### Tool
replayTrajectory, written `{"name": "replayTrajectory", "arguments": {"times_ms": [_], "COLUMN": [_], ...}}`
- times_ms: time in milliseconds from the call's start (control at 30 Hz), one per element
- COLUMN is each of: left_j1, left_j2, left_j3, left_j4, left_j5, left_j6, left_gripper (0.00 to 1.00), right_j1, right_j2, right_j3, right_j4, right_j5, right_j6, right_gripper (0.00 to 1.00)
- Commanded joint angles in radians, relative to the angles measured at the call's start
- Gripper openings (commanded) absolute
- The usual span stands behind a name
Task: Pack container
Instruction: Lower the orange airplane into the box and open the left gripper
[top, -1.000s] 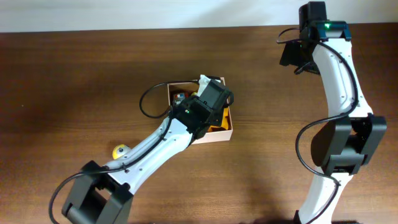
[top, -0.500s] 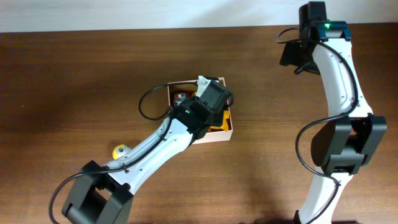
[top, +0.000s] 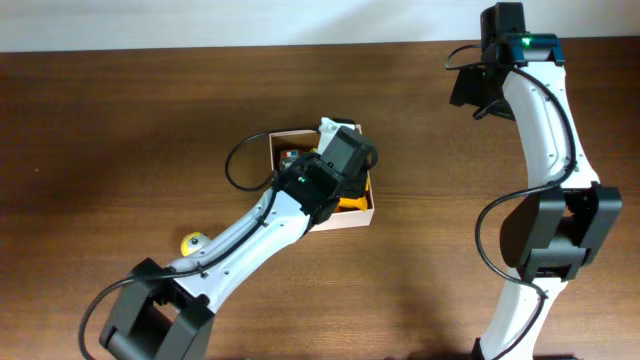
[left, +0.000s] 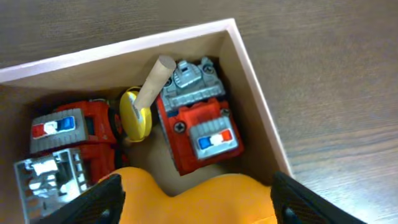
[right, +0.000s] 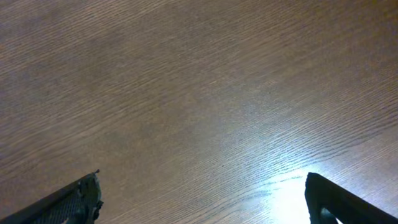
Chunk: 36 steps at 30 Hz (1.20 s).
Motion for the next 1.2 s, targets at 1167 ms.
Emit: {"name": "replayTrajectory", "arguments": {"times_ms": [1167], "left_j1": [-0.003], "left_j2": [0.063], "left_j3": [0.117], "left_j4": [-0.261], "left_j5": [-0.022], "left_j6": [-0.044], "left_gripper": [0.52], "right_j1": [-0.003], "right_j2": [0.004], "right_j3": [0.0], "right_j4": [0.0], "right_j5": [0.008], "right_j6": [0.004], "right_gripper": [0.99]}}
